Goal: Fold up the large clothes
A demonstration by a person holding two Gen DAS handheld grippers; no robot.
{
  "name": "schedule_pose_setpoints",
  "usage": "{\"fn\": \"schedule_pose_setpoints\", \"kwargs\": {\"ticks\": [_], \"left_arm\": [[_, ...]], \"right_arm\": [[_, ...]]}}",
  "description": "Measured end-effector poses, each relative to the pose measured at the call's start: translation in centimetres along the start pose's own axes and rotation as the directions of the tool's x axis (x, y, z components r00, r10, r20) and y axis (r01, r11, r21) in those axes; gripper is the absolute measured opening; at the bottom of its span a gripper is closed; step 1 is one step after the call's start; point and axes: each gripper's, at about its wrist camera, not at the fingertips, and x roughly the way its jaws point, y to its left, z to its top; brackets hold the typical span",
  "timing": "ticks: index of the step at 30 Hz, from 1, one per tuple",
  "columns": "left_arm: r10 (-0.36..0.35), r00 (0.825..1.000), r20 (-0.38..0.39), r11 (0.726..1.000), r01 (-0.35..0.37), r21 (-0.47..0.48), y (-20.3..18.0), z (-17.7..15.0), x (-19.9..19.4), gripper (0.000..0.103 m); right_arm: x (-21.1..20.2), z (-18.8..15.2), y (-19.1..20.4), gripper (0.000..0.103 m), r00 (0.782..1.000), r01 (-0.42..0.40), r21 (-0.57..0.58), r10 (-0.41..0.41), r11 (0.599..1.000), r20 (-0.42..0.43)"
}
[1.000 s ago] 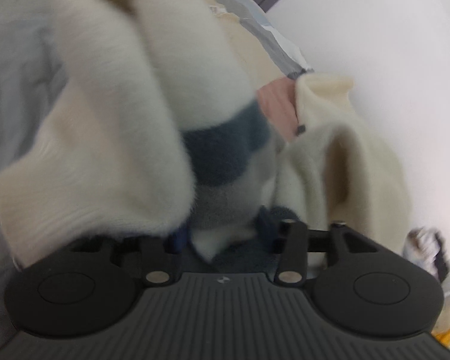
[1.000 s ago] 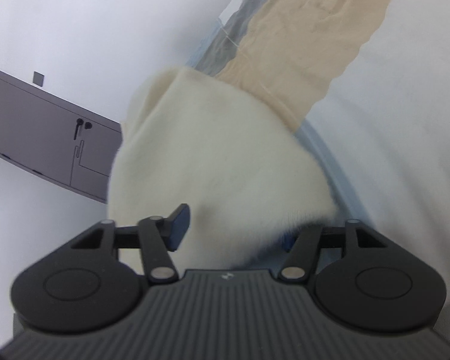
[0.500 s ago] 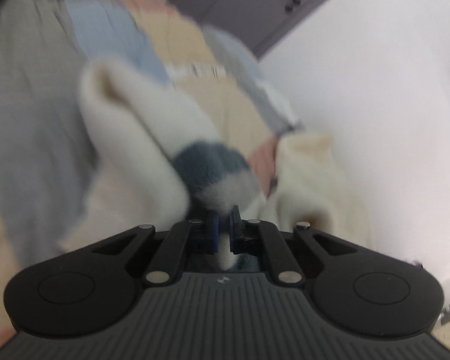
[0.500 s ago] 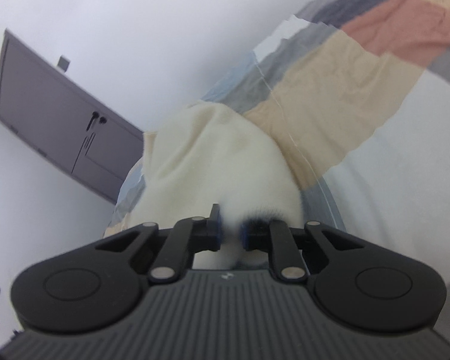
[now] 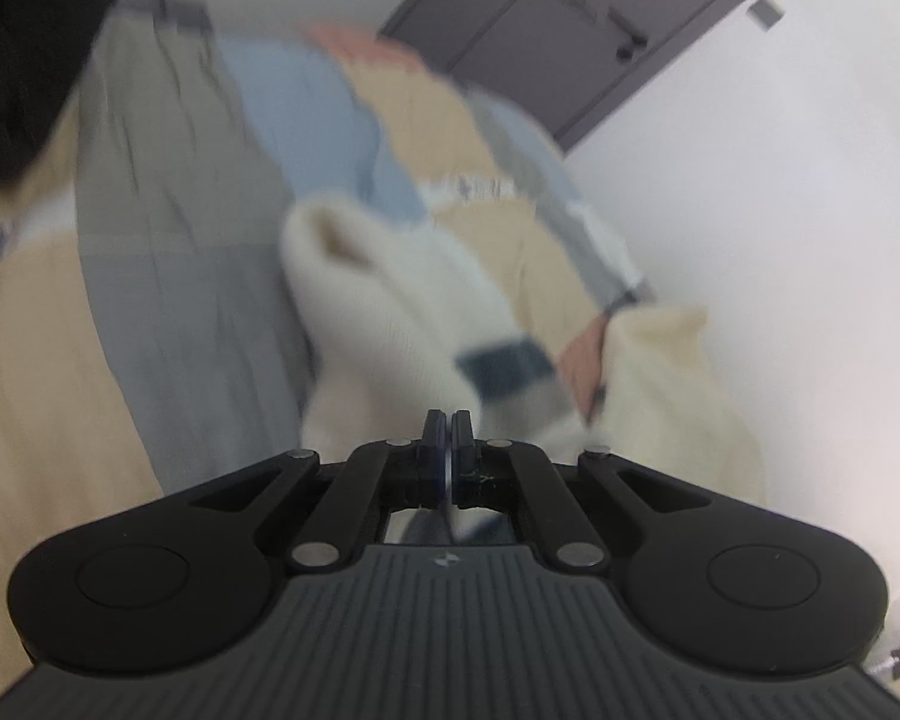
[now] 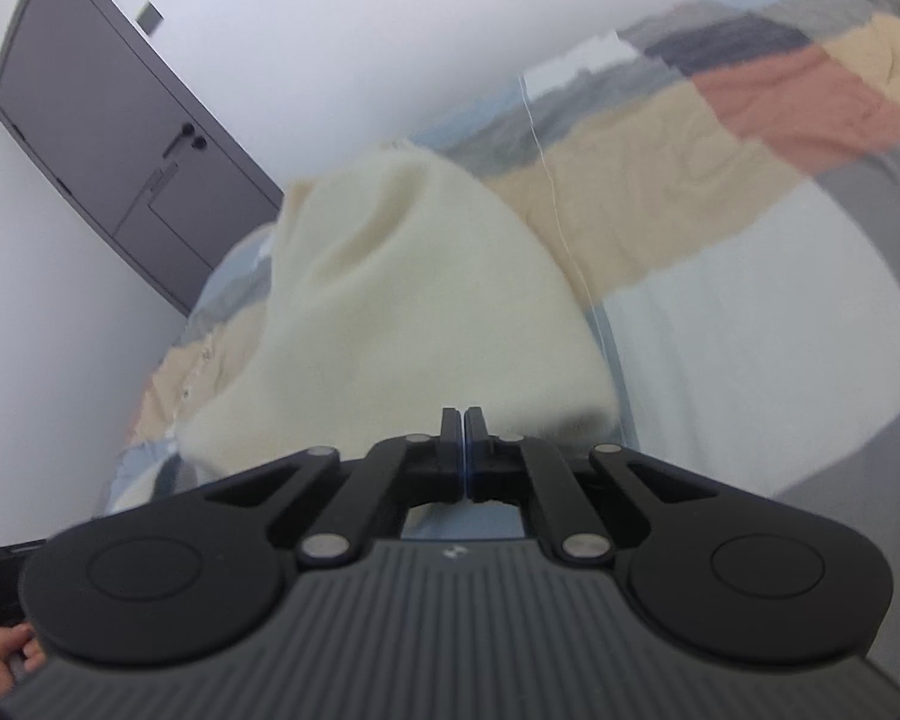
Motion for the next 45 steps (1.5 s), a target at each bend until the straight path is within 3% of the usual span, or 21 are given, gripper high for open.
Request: {"fn": "schedule_pose_setpoints", "kwargs": {"ticks": [3,7,9,11,12,14,17,21,24,29,33,36,40,45], "left_arm": [[-0.032,0.996,-0.083,0.999,0.035,0.036,-0.5,-0.8,2.2,0.002],[-0.062,0.991,-0.116,0.989,0.077,0.129,-2.2,-1.7,2.2,0.003],[-0.094,0.985,-0.144,0.983,0.114,0.144,-2.7,-2.3,2.3,0.009],[-0.113,0.978,-0.177,0.981,0.138,0.135,-3.0,-2.9,2.5,0.04],[-0.123,0.975,-0.184,0.98,0.149,0.131,-3.2,-3.2,2.7,0.046],[-0.126,0.973,-0.195,0.978,0.155,0.142,-3.7,-3.8,3.0,0.052],[-0.134,0.966,-0.221,0.974,0.169,0.15,-4.4,-4.7,3.5,0.055],[-0.161,0.951,-0.264,0.971,0.201,0.129,-4.7,-5.6,4.4,0.058],[-0.182,0.936,-0.302,0.97,0.221,0.102,-4.8,-6.6,5.2,0.063],[-0.184,0.91,-0.372,0.971,0.227,0.076,-5.1,-8.4,7.0,0.066],[-0.221,0.887,-0.406,0.97,0.241,0.0,-4.5,-8.8,8.4,0.066],[-0.241,0.894,-0.377,0.97,0.233,-0.069,-3.5,-8.5,9.3,0.066],[-0.272,0.897,-0.347,0.96,0.232,-0.154,-2.6,-8.1,11.0,0.066],[-0.322,0.888,-0.328,0.945,0.282,-0.164,-2.9,-8.7,12.8,0.066]], "right_arm": [[0.4,-1.0,0.3,0.006,0.999,-0.008,0.018,0.009,1.0,-0.04],[0.7,-1.7,1.0,0.007,0.998,-0.008,0.023,0.009,1.0,-0.058],[0.8,-2.0,1.3,0.008,0.997,-0.036,0.031,0.038,0.999,-0.073],[1.1,-2.1,1.7,0.008,0.993,-0.065,0.025,0.067,0.998,-0.092],[1.2,-2.3,1.9,0.01,0.992,-0.072,0.017,0.073,0.997,-0.101],[1.5,-2.5,2.3,0.02,0.989,-0.084,0.012,0.085,0.996,-0.12],[2.0,-2.8,2.4,0.063,0.982,-0.117,0.046,0.122,0.992,-0.144],[2.8,-3.1,2.2,0.066,0.971,-0.158,0.1,0.173,0.982,-0.167],[3.9,-3.3,1.6,0.07,0.97,-0.126,0.154,0.155,0.98,-0.19],[7.0,-3.6,-0.5,0.07,0.956,-0.118,0.312,0.193,0.943,-0.222],[8.4,-2.7,-1.3,0.07,0.961,-0.15,0.354,0.22,0.923,-0.167],[8.7,-1.9,-1.4,0.071,0.957,-0.223,0.369,0.274,0.903,-0.093],[7.4,-1.3,-1.5,0.071,0.919,-0.368,0.409,0.394,0.835,0.022],[6.0,-0.9,-1.8,0.071,0.881,-0.461,0.431,0.457,0.776,0.12]]}}
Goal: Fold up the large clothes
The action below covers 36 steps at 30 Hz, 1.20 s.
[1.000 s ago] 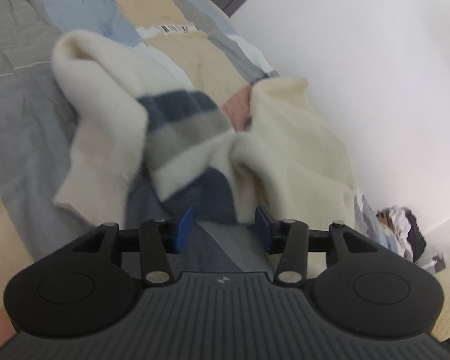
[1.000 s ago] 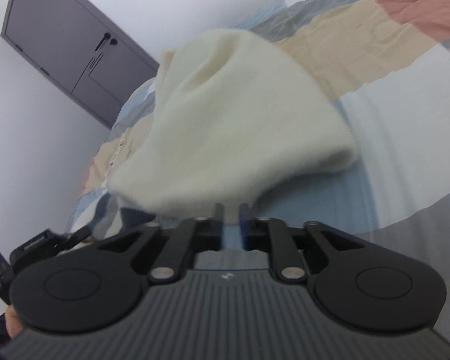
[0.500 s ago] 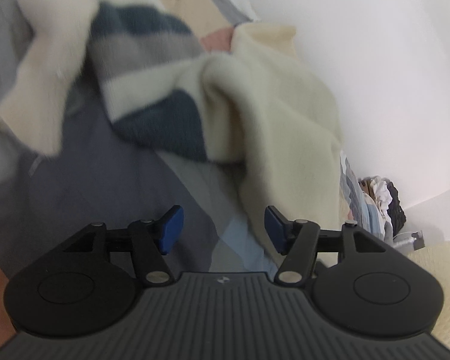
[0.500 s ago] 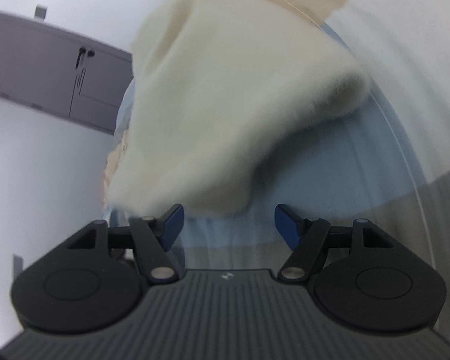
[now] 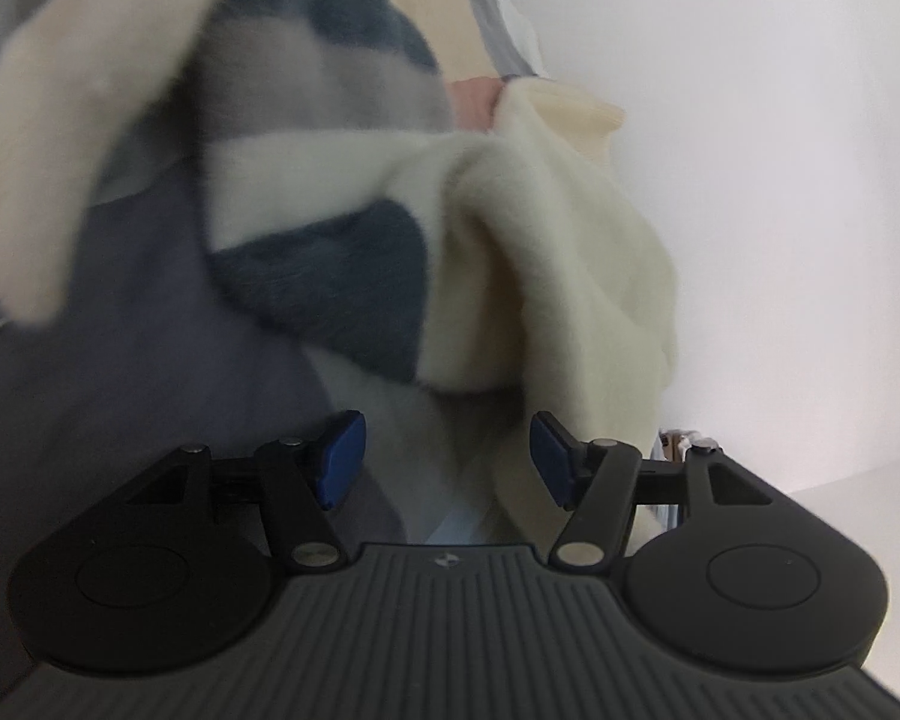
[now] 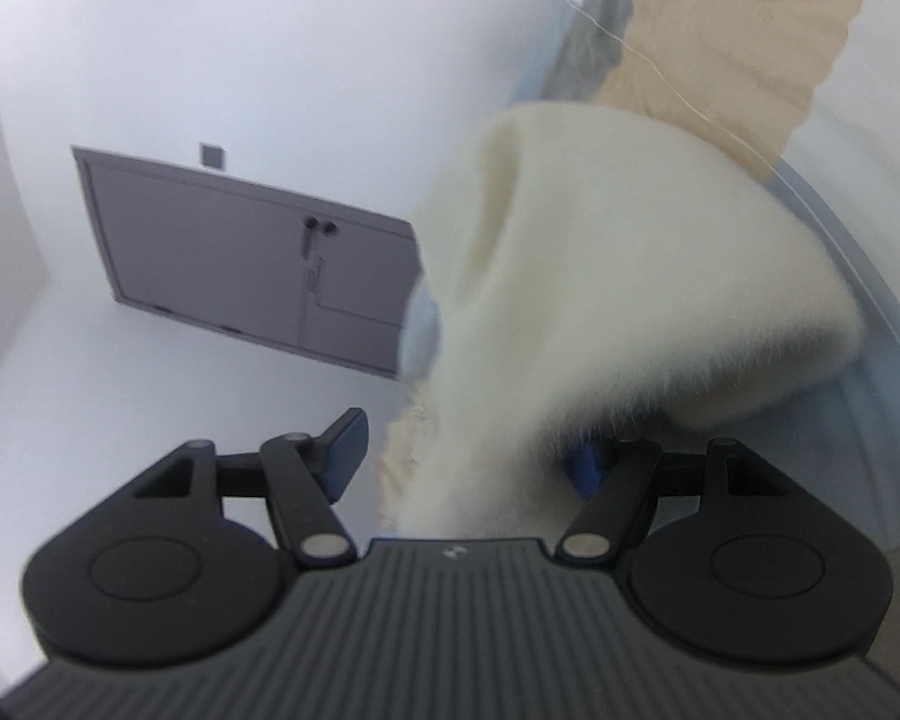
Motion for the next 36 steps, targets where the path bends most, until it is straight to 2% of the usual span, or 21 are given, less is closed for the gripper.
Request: {"fn": "schedule_pose_setpoints", "kwargs": {"ticks": [4,7,12,13,14,16,18,20,22,24,25,26,27,29,31,33,36], "left_arm": [[-0.094,0.995,-0.015,0.996,0.094,-0.006,0.2,0.5,1.4,0.066],[-0.181,0.981,-0.062,0.983,0.18,-0.019,0.2,0.2,2.5,0.066],[-0.249,0.963,-0.099,0.963,0.257,0.076,-0.8,-1.2,4.0,0.067],[-0.261,0.96,-0.105,0.959,0.27,0.084,-0.9,-1.3,4.2,0.068],[-0.278,0.954,-0.109,0.954,0.288,0.082,-0.9,-1.2,4.5,0.074],[-0.315,0.944,-0.103,0.943,0.324,0.084,-0.9,-1.2,5.1,0.081],[-0.302,0.95,-0.083,0.946,0.309,0.092,-0.3,-0.5,4.5,0.081],[-0.257,0.964,-0.062,0.961,0.262,0.089,0.0,0.0,5.6,0.079],[-0.241,0.97,-0.036,0.967,0.243,0.074,0.1,0.7,6.2,0.079],[-0.234,0.972,-0.012,0.969,0.234,0.083,0.0,1.5,6.5,0.075],[-0.219,0.976,0.001,0.971,0.218,0.102,-0.3,1.7,6.4,0.069],[-0.2,0.98,0.014,0.973,0.197,0.12,-0.5,1.9,6.4,0.058],[-0.183,0.983,0.024,0.975,0.179,0.131,-0.5,2.2,6.1,0.051],[-0.171,0.985,0.031,0.977,0.165,0.132,-0.3,2.7,5.8,0.026],[-0.203,0.978,0.047,0.971,0.195,0.14,-0.6,2.9,4.9,0.019],[-0.235,0.969,0.077,0.958,0.217,0.185,-1.8,2.6,3.2,0.017],[-0.308,0.943,0.123,0.929,0.27,0.255,-4.1,1.4,-0.1,0.014]], "right_arm": [[-0.9,0.9,-0.1,0.071,0.997,-0.051,0.025,0.05,0.998,0.066],[-1.3,1.6,-0.2,0.071,0.993,-0.051,0.03,0.048,0.998,0.104],[-1.3,1.8,-1.1,0.07,0.991,0.06,0.039,-0.064,0.997,0.114],[-1.1,1.8,-1.4,0.07,0.99,0.088,0.042,-0.092,0.995,0.109],[-0.9,1.7,-1.9,0.069,0.988,0.118,0.047,-0.122,0.992,0.1],[-0.6,1.4,-2.6,0.058,0.983,0.16,0.049,-0.163,0.986,0.083],[0.3,1.3,-3.2,0.03,0.974,0.219,0.022,-0.22,0.975,0.044],[0.9,1.1,-3.7,0.023,0.967,0.252,0.007,-0.253,0.968,0.024],[0.9,0.9,-3.9,0.021,0.966,0.259,-0.004,-0.259,0.966,0.02],[0.8,1.0,-3.3,0.02,0.967,0.255,-0.028,-0.255,0.966,0.026],[0.7,1.1,-3.0,0.02,0.968,0.249,-0.047,-0.248,0.967,0.03],[0.7,1.2,-2.4,0.02,0.971,0.238,-0.084,-0.236,0.968,0.039],[0.6,1.3,-1.7,0.02,0.973,0.232,-0.131,-0.227,0.964,0.051],[0.2,1.5,-0.5,0.019,0.976,0.214,-0.19,-0.203,0.958,0.076],[0.0,2.0,0.2,0.019,0.98,0.193,-0.209,-0.179,0.959,0.084],[-0.1,2.3,0.8,0.019,0.978,0.207,-0.249,-0.189,0.946,0.094],[-0.7,2.3,1.6,0.017,0.978,0.198,-0.305,-0.165,0.932,0.129]]}}
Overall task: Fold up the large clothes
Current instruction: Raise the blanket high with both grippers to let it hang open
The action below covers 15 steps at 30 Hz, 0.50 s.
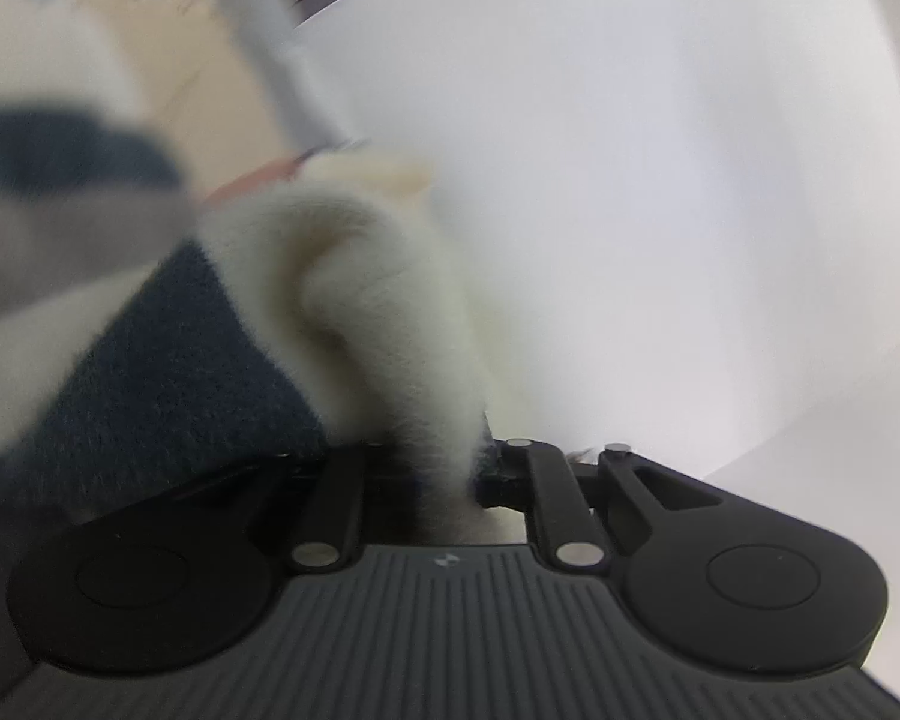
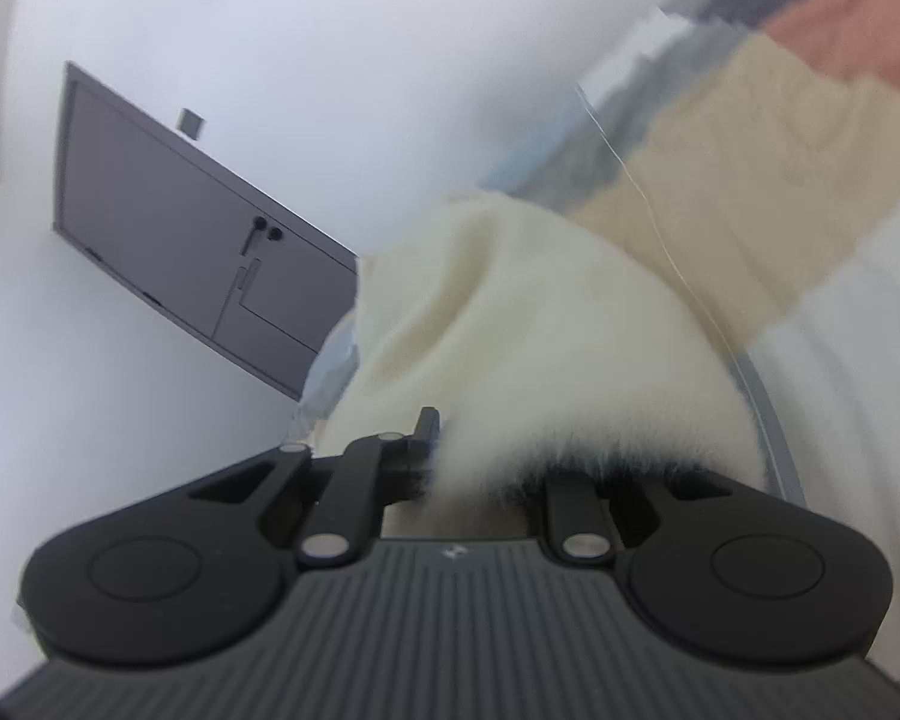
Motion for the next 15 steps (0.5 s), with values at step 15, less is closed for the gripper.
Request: {"fn": "schedule_pose_setpoints", "kwargs": {"ticks": [15], "left_arm": [[-0.185,0.977,0.107,0.97,0.164,0.178,-9.1,-2.4,-13.3,0.011]], "right_arm": [[-10.5,0.4,7.3,0.016,0.969,-0.173,-0.225,0.207,0.959,0.138]]}}
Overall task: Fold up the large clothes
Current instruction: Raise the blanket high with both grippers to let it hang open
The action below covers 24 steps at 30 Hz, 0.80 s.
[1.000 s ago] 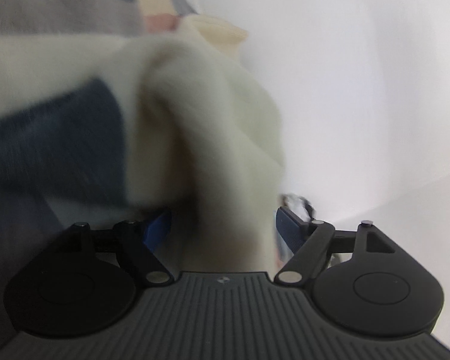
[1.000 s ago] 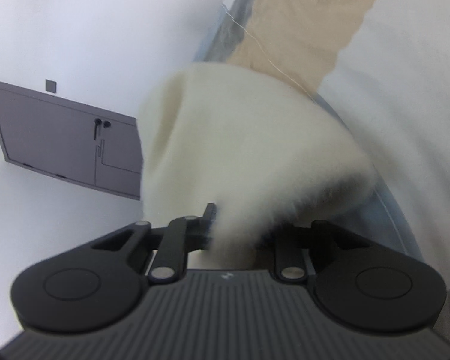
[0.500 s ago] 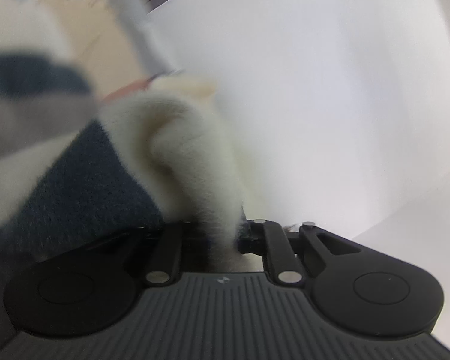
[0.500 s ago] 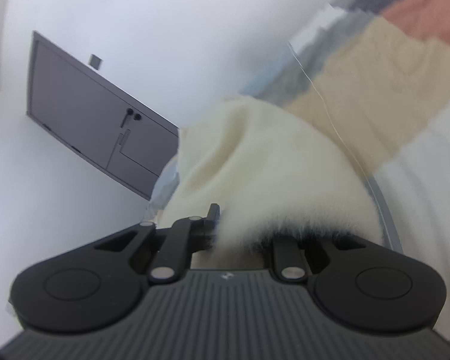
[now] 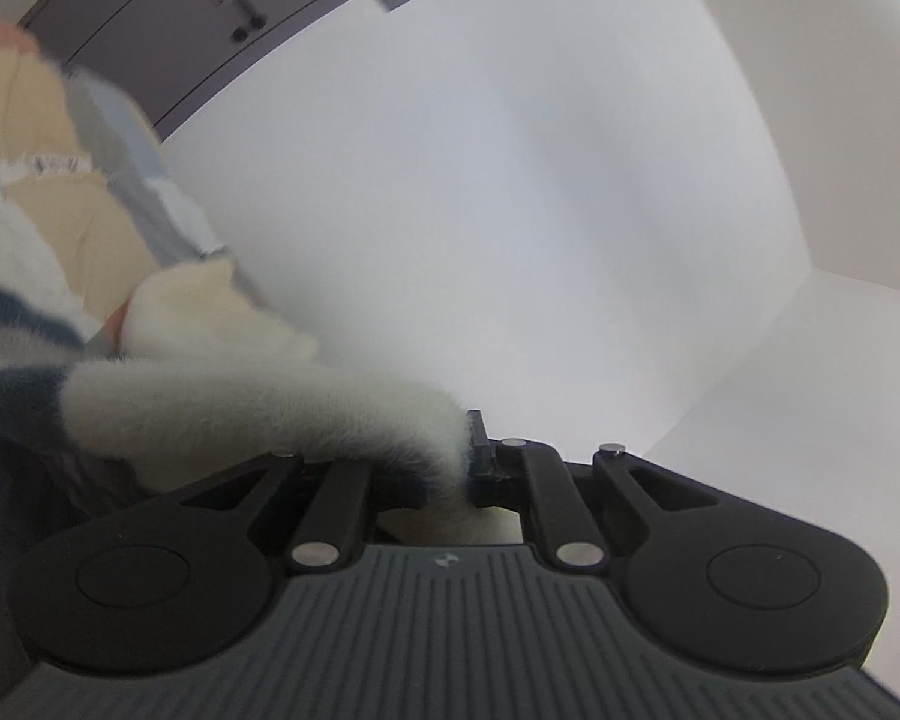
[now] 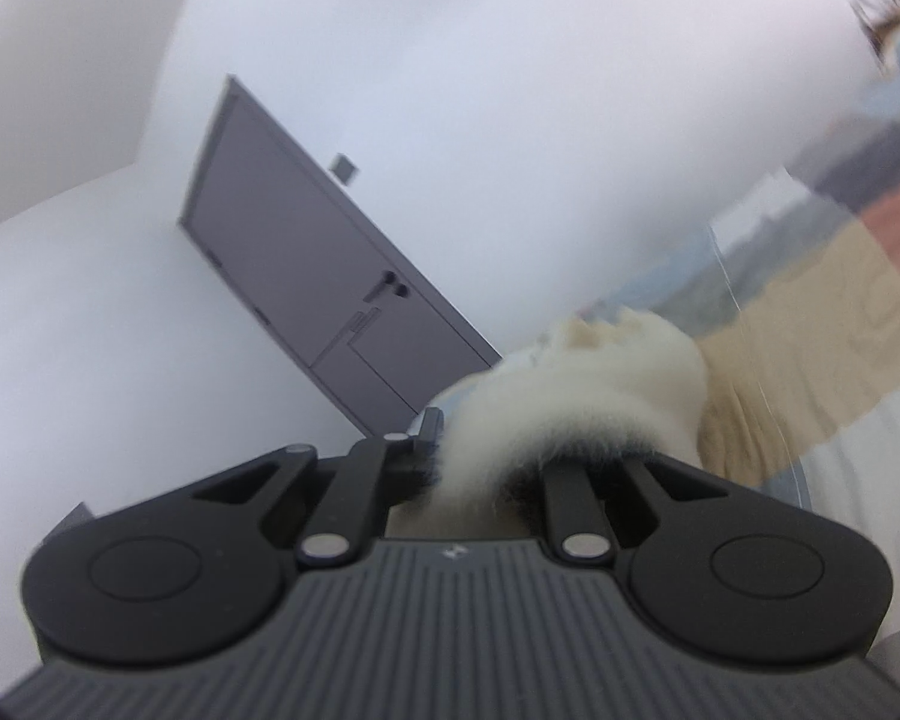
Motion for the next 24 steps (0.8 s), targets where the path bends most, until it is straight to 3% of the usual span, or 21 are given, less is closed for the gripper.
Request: {"fn": "schedule_pose_setpoints", "kwargs": {"ticks": [2,6,10,15,21,24], "left_arm": [[-0.045,0.999,0.024,0.999,0.045,0.002,-1.9,0.8,-1.7,0.011],[-0.11,0.992,0.063,0.989,0.104,0.105,-7.2,2.9,-3.7,0.011],[-0.153,0.985,0.085,0.979,0.139,0.147,-11.5,6.6,-3.9,0.011],[-0.224,0.963,0.146,0.952,0.185,0.245,-20.1,12.3,-6.4,0.011],[-0.268,0.941,0.207,0.937,0.205,0.283,-28.7,18.5,-7.0,0.012],[-0.241,0.944,0.226,0.949,0.179,0.261,-30.9,19.3,-6.0,0.012]], "right_arm": [[-1.4,1.0,1.4,0.016,0.999,-0.034,-0.002,0.034,0.999,0.029],[-3.6,4.5,5.1,0.016,0.991,-0.093,-0.045,0.097,0.995,0.092],[-4.4,9.2,10.0,0.016,0.983,-0.117,-0.123,0.133,0.985,0.128],[-4.7,15.1,16.9,0.016,0.964,-0.145,-0.253,0.194,0.957,0.181],[-4.3,22.4,23.9,0.016,0.937,-0.166,-0.327,0.253,0.93,0.243],[-3.7,24.5,25.7,0.016,0.925,-0.138,-0.384,0.258,0.913,0.28]]}}
